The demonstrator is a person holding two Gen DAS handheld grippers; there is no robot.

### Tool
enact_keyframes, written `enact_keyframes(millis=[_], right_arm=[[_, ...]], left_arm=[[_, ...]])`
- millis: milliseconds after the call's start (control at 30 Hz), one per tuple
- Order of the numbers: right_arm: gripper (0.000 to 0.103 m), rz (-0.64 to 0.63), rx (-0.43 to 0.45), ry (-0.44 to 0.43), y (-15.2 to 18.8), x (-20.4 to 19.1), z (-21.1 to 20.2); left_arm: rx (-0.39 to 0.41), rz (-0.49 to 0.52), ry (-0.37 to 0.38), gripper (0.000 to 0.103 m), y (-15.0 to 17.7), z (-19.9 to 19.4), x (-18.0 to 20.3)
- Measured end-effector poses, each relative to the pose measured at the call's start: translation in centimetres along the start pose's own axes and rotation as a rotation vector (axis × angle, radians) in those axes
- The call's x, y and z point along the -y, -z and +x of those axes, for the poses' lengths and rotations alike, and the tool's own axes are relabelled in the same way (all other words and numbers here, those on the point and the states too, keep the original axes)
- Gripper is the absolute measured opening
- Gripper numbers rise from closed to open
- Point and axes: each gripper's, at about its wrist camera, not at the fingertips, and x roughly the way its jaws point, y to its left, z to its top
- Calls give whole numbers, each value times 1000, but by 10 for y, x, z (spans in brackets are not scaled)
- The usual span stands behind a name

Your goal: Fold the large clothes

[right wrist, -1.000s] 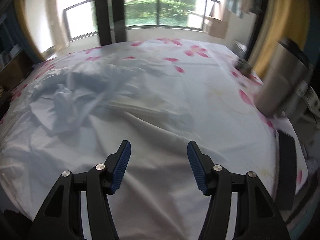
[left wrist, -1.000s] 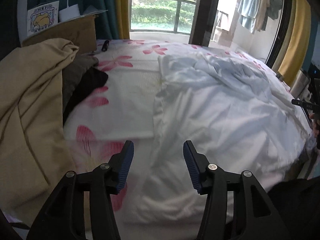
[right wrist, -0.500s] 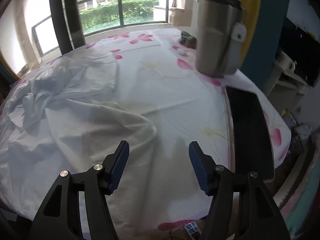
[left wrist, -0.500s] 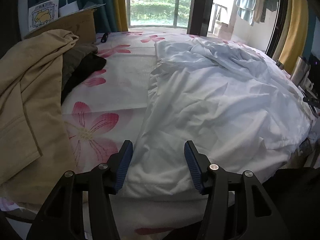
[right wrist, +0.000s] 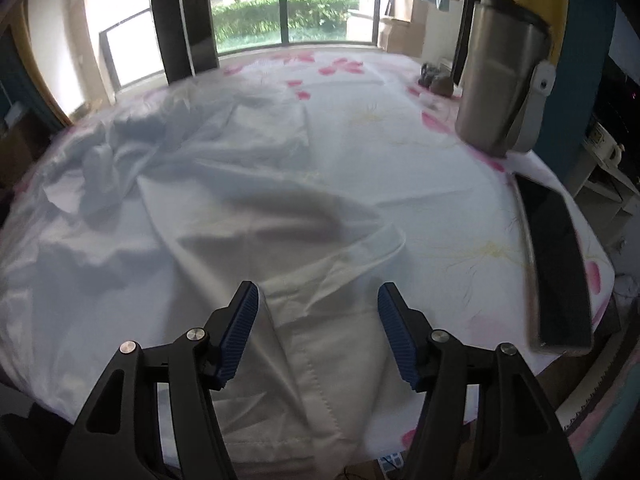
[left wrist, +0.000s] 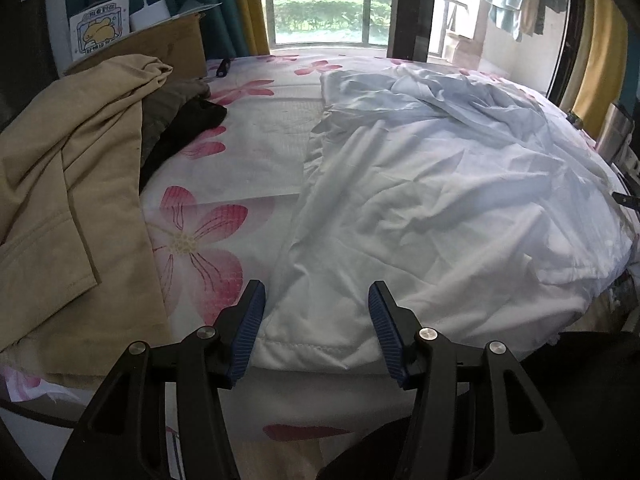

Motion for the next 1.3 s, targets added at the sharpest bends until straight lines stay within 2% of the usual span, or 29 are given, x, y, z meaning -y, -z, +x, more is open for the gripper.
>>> enact_keyframes(millis=[100, 133, 200, 233, 267, 300, 367, 400, 433, 467, 633, 833, 1133, 1300], right_arm=[[62, -19, 36, 27, 5, -2, -1], [57, -19, 44, 31, 6, -1, -2], [38, -16, 52, 43, 7, 3, -4], [20, -1, 54, 53, 8, 9, -6], [8, 16, 53, 58, 7, 14, -7], [7, 36, 51, 55, 8, 22, -8], [5, 74, 55, 46, 9, 34, -10], [5, 85, 61, 59, 9, 38, -12], [4, 95, 72, 64, 9, 41, -14], [4, 101, 83, 65, 8, 43, -17], [4, 87, 136, 74, 1, 43, -33], [4, 76, 190, 82, -12, 41, -48], [4, 64, 260, 75, -36, 38, -66], [4, 58, 292, 80, -52, 37, -72]], left_arm=[[8, 3, 3, 57, 2, -1, -1], [7, 5, 1, 57, 2, -1, -1], [9, 13, -3, 56, 3, -1, -1], [12, 16, -3, 56, 3, -1, -1], [13, 23, 0, 56, 4, -2, -1], [14, 30, 2, 56, 4, -2, -1], [15, 50, 16, 49, 4, -3, 1], [13, 65, 33, 34, 3, -4, 4], [11, 86, 44, 15, 3, -5, 7], [7, 103, 48, 8, 2, -5, 11], [29, 193, -18, 5, 1, -12, 24], [112, 159, -21, 5, -15, -34, 15], [175, 167, -44, 5, -39, -44, 15], [213, 140, -22, 5, -55, -48, 11]])
